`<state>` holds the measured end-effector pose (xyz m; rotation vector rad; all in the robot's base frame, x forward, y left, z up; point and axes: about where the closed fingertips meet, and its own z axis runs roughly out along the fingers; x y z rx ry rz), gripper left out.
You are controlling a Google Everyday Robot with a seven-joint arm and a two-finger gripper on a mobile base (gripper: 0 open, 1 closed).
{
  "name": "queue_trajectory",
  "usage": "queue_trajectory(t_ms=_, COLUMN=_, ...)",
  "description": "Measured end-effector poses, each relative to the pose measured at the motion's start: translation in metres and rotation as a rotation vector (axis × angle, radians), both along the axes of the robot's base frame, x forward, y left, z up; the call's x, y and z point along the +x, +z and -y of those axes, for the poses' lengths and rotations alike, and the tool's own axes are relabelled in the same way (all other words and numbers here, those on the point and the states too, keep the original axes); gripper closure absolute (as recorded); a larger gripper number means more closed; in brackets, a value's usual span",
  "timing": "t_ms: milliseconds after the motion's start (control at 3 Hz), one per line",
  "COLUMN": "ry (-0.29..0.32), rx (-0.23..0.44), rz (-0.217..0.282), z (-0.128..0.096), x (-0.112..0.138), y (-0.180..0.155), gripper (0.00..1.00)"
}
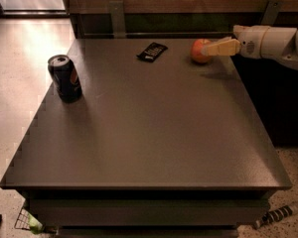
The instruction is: Move apple near pepsi can
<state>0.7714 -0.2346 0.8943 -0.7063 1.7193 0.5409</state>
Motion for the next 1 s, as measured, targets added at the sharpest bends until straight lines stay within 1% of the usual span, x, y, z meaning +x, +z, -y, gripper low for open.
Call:
queue_trajectory(t_ms=333, ry=0.006, rx=-0.029, rz=-0.028, z=-0.013, x=0.016, y=-0.016, gripper=0.00)
queue_trajectory(t_ms=667, ry=0.024, rx=-0.038, rz=-0.061, z=-0.027, x=0.029, y=-0.034, gripper=0.00)
queue_trajectory(t_ms=1000, ry=0.029, rx=-0.027, rz=-0.088, z=-0.033, x=0.033, y=-0.051, gripper=0.16)
